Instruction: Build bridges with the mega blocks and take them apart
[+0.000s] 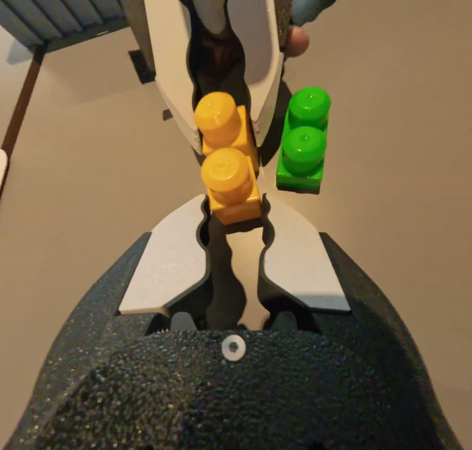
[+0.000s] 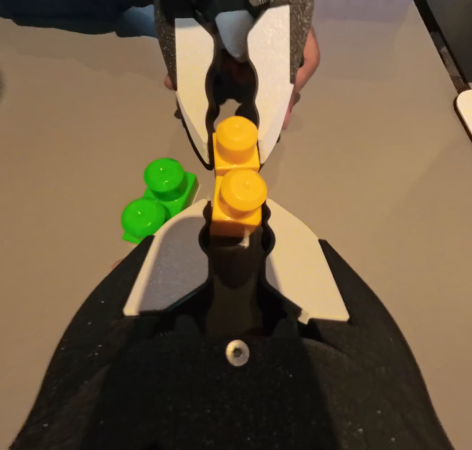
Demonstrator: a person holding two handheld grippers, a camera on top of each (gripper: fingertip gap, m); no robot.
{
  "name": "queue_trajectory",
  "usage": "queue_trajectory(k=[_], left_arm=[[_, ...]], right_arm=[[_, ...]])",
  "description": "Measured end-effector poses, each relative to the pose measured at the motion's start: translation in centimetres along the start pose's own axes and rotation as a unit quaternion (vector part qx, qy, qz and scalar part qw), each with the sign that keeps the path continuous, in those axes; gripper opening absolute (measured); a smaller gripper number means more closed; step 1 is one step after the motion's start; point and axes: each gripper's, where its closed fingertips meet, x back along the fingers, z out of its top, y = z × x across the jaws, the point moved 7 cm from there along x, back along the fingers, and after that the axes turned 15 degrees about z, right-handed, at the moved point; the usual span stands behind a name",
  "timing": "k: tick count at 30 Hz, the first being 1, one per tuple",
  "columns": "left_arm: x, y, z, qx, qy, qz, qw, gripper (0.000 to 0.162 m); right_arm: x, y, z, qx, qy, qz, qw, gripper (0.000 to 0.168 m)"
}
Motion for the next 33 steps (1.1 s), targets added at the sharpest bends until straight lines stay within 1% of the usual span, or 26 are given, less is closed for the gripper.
queue_trajectory(k=[8, 11, 15, 20, 24, 28, 33], left_arm=[[-0.4, -0.1, 0.2, -0.013, 0.010, -0.038, 0.999, 0.037], [-0.4, 0.0, 0.3, -0.019, 0.011, -0.036, 0.999, 0.038], [-0.4, 0.2, 0.3, -0.022, 0.013, -0.037, 0.999, 0.038], [-0.4, 0.2, 0.3, -0.022, 0.012, -0.036, 0.999, 0.038], [-0.7, 0.3, 0.2, -0.025, -0.004, -0.038, 0.999, 0.039], [-0.6, 0.2, 0.1, -0.022, -0.004, -0.033, 0.999, 0.039], [0.3, -0.2, -0.6, -0.012, -0.007, -0.007, 1.000, 0.045]], right_arm=[[-0.3, -0.3, 0.2, 0.019, -0.003, 0.021, 1.000, 0.038], [-0.4, -0.3, 0.1, 0.014, -0.006, 0.020, 1.000, 0.038], [-0.9, -0.2, 0.0, 0.015, -0.032, 0.007, 0.999, 0.037], [-0.9, -0.2, -0.1, 0.012, -0.036, 0.005, 0.999, 0.037], [-1.3, -0.2, -0.4, 0.009, -0.061, 0.002, 0.998, 0.038], [-1.3, -0.2, -0.4, 0.005, -0.060, 0.001, 0.998, 0.038], [-0.2, -0.1, -0.5, -0.012, -0.023, 0.001, 1.000, 0.053]])
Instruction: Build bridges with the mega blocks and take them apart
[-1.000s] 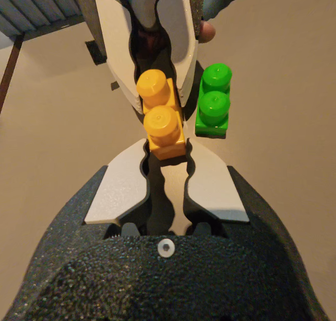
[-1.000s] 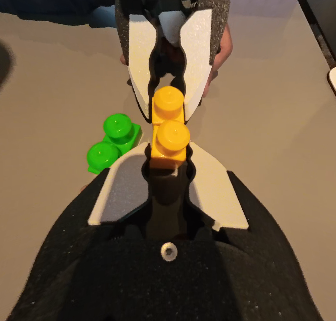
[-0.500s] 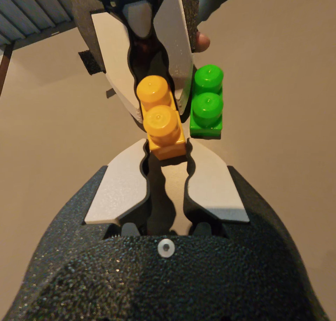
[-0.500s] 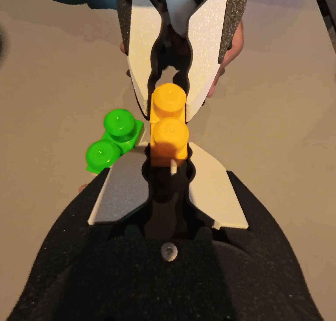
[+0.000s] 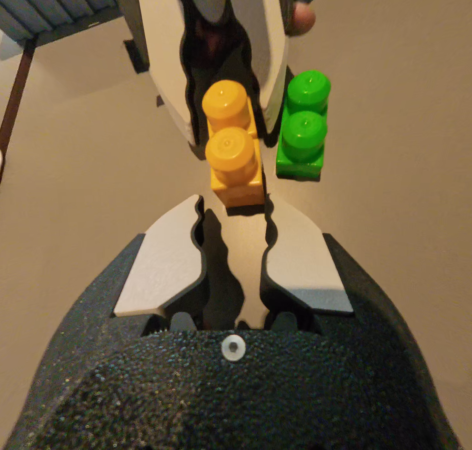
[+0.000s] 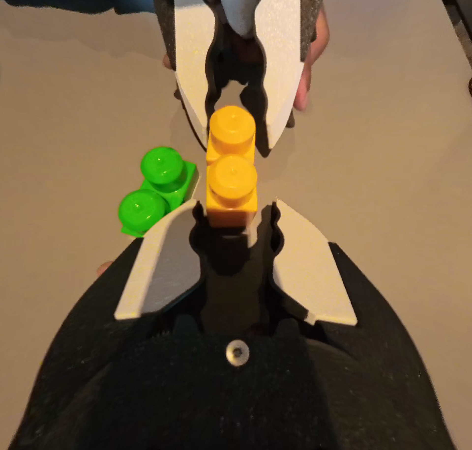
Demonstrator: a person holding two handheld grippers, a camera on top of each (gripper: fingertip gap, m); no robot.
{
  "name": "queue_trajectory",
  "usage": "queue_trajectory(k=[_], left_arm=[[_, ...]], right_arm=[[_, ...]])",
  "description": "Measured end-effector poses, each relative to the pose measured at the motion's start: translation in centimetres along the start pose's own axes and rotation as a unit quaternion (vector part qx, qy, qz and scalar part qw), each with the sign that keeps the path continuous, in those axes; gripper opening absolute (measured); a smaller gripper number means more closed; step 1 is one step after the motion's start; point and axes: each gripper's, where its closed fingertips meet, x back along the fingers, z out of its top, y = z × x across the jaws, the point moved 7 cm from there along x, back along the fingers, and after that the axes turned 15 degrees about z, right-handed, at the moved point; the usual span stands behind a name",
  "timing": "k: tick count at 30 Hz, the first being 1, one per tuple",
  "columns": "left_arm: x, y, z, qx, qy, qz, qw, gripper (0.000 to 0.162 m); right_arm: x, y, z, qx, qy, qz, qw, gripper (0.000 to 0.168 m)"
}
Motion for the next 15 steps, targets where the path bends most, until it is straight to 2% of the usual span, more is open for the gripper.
queue_trajectory(k=[3, 8, 15], left_arm=[[1.0, 0.0, -0.7, 0.006, -0.002, 0.018, 1.000, 0.046], [3.0, 1.3, -0.7, 0.002, 0.030, 0.075, 0.997, 0.041], [3.1, 4.3, 0.7, -0.007, 0.043, 0.037, 0.998, 0.035]], right_arm=[[1.0, -0.4, -0.4, -0.013, 0.025, 0.002, 1.000, 0.059], [2.5, -3.3, -0.8, -0.017, 0.092, -0.003, 0.996, 0.057], [0.6, -6.4, -0.7, 0.003, 0.032, -0.020, 0.999, 0.057]])
